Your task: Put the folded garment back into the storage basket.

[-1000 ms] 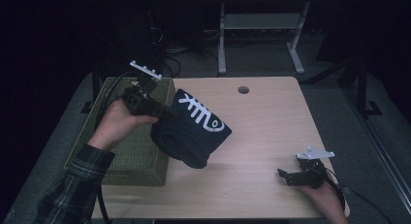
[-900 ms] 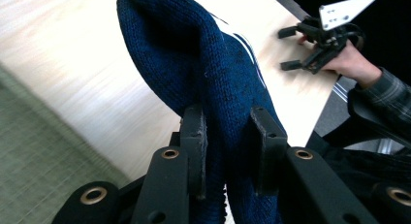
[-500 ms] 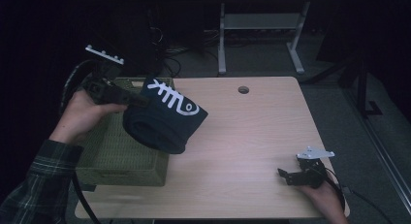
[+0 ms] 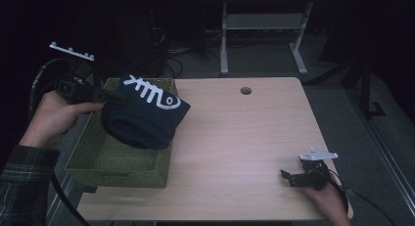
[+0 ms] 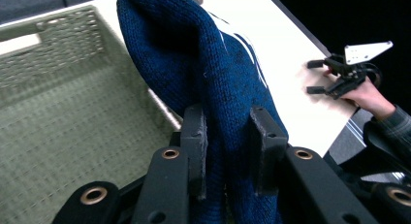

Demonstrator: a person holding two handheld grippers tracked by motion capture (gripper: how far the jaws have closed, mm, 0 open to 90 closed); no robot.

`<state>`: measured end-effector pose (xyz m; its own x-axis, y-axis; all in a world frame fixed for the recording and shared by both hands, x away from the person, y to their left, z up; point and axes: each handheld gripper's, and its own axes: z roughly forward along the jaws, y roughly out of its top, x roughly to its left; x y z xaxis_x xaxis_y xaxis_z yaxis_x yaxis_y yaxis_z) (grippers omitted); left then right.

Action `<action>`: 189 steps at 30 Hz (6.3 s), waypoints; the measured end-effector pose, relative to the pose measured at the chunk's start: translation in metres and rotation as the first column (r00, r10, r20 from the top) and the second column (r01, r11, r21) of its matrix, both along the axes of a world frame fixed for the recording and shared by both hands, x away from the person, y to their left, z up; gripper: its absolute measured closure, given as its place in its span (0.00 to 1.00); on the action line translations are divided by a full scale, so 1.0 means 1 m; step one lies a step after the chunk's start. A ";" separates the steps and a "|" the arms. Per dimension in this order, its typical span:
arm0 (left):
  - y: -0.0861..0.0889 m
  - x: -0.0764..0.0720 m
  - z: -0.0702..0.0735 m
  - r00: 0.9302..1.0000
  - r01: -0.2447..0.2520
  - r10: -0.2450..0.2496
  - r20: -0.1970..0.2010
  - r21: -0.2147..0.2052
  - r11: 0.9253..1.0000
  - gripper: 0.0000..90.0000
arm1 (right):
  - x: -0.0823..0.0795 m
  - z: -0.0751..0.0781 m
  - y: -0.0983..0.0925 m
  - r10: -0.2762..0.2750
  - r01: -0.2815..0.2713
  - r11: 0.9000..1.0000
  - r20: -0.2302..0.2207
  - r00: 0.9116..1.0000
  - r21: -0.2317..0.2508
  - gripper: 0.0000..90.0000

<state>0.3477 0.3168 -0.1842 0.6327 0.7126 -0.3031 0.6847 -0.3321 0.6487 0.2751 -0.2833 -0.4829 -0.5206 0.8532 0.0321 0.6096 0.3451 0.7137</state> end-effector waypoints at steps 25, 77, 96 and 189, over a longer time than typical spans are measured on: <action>0.054 -0.004 -0.055 0.984 -0.163 0.162 -0.067 -0.007 0.987 0.80 | 0.000 0.000 0.000 -0.008 0.008 1.000 0.001 1.000 -0.001 0.09; 0.075 0.034 -0.178 0.948 -0.254 0.284 -0.141 0.196 0.947 0.78 | 0.000 0.000 0.000 -0.013 0.013 1.000 -0.001 1.000 -0.002 0.09; 0.087 0.028 -0.166 0.948 -0.296 0.315 -0.049 0.239 0.925 0.49 | 0.000 0.000 0.000 -0.012 0.012 1.000 -0.001 1.000 -0.001 0.09; -0.223 -0.028 -0.198 0.954 0.232 -0.252 0.162 0.137 0.963 0.16 | 0.001 0.000 -0.001 -0.011 0.011 1.000 0.003 1.000 -0.003 0.09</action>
